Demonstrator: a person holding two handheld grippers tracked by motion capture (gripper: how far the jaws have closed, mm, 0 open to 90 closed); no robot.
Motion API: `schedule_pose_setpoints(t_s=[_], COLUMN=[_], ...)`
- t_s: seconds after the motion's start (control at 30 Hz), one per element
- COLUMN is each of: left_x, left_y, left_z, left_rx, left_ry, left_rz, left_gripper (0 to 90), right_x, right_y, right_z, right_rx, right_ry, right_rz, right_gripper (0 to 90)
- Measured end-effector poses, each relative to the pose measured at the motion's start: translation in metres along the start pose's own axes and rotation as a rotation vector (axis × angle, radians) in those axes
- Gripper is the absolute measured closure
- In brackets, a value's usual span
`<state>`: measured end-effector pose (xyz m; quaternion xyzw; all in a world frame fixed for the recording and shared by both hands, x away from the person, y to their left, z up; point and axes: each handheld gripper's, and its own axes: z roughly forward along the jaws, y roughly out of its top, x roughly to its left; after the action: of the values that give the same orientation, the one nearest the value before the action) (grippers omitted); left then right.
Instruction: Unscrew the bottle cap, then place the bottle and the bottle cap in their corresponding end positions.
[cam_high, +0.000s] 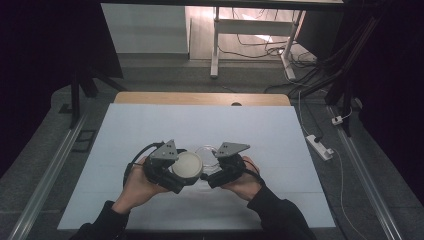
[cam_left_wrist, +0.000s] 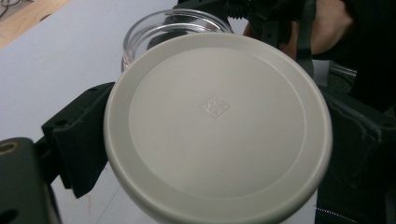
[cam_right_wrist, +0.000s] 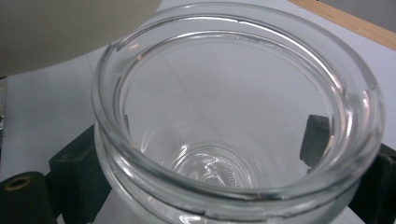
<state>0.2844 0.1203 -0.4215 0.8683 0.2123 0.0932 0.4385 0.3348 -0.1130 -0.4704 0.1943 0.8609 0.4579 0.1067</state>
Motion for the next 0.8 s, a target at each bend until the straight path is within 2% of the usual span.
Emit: schedule_pose_setpoints(t_s=[0.8], left_x=[-0.011], left_y=[-0.012], left_z=[0.003], left_rx=[-0.02], left_ry=[-0.035], left_rz=[0.015], left_gripper=[8.0], right_x=[-0.022], right_y=[0.006], right_z=[0.002], right_rx=[-0.01], right_ry=[-0.053], right_rz=[0.03], right_gripper=[6.7])
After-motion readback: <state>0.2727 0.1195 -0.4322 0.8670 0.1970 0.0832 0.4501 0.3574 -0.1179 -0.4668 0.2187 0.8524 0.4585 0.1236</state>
